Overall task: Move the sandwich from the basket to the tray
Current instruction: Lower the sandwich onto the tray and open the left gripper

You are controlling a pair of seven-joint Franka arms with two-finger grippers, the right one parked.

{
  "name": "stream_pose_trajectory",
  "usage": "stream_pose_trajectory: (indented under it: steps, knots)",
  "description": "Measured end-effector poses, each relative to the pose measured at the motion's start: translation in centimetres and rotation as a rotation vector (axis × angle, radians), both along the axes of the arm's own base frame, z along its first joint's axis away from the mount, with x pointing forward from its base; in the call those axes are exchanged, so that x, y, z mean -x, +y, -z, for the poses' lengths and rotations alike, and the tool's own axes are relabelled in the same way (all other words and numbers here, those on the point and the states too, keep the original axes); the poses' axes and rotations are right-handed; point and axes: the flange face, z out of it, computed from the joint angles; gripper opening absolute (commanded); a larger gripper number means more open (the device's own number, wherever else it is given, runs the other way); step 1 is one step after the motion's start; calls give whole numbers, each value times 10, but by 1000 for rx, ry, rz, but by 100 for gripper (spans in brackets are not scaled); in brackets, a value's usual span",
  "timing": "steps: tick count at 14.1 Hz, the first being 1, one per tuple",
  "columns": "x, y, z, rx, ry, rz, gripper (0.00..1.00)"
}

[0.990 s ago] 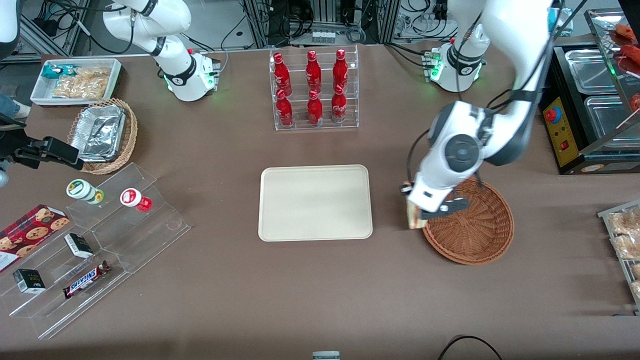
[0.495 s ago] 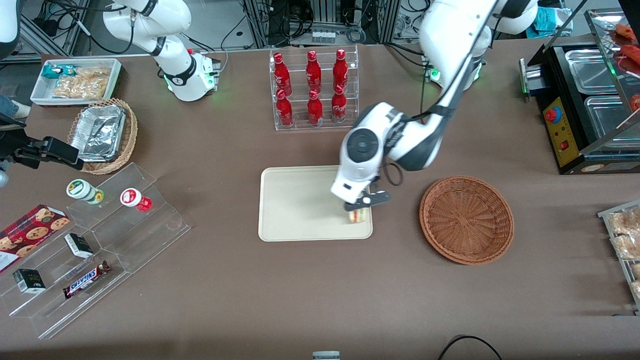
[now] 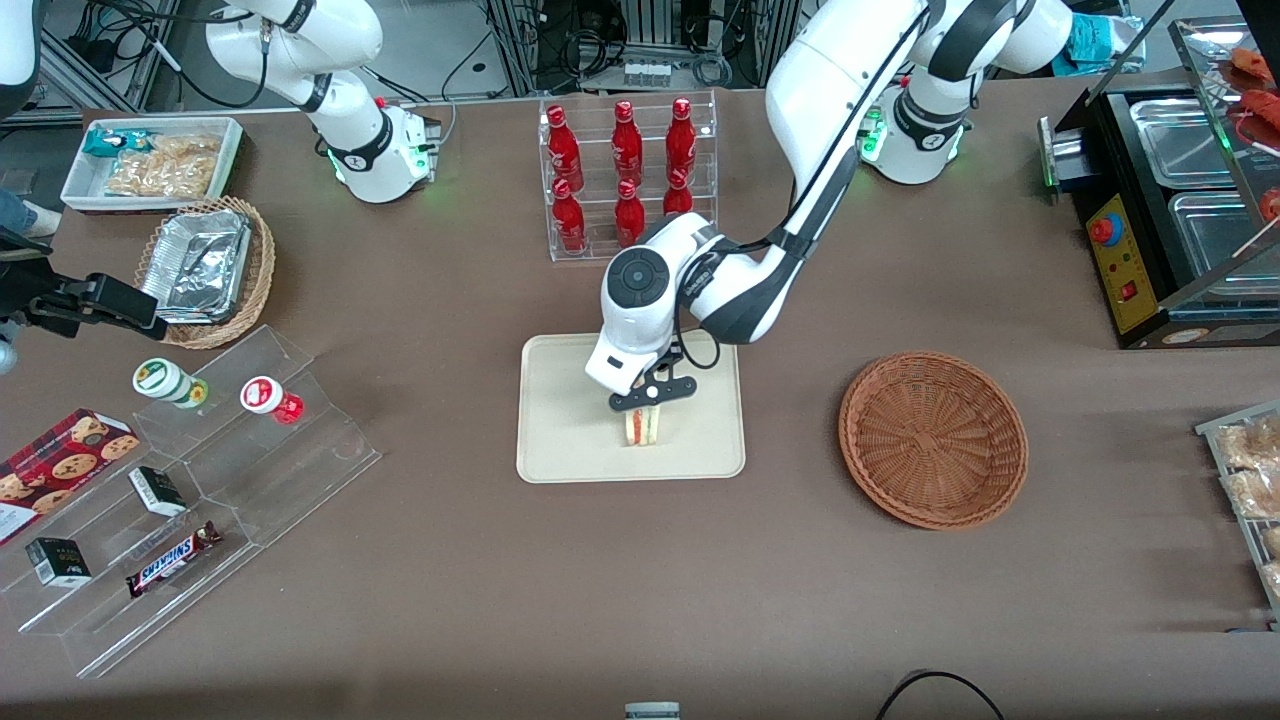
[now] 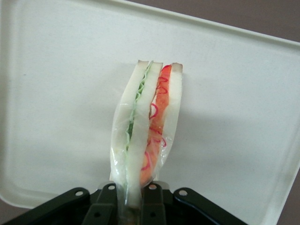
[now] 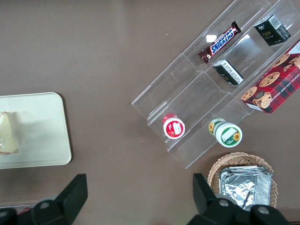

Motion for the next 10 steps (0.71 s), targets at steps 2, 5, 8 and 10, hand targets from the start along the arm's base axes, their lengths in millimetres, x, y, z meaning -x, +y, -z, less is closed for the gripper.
stream_pose_trajectory:
  steps: [2,5,8,10]
  knots:
    - [-1,1,7,-3,1,-2,3]
    - [-1,1,13,-8,6,-3,86]
    - [-4,0,9,8,7,-13,100]
    - [-6,-3,0,20,-4,-13,100]
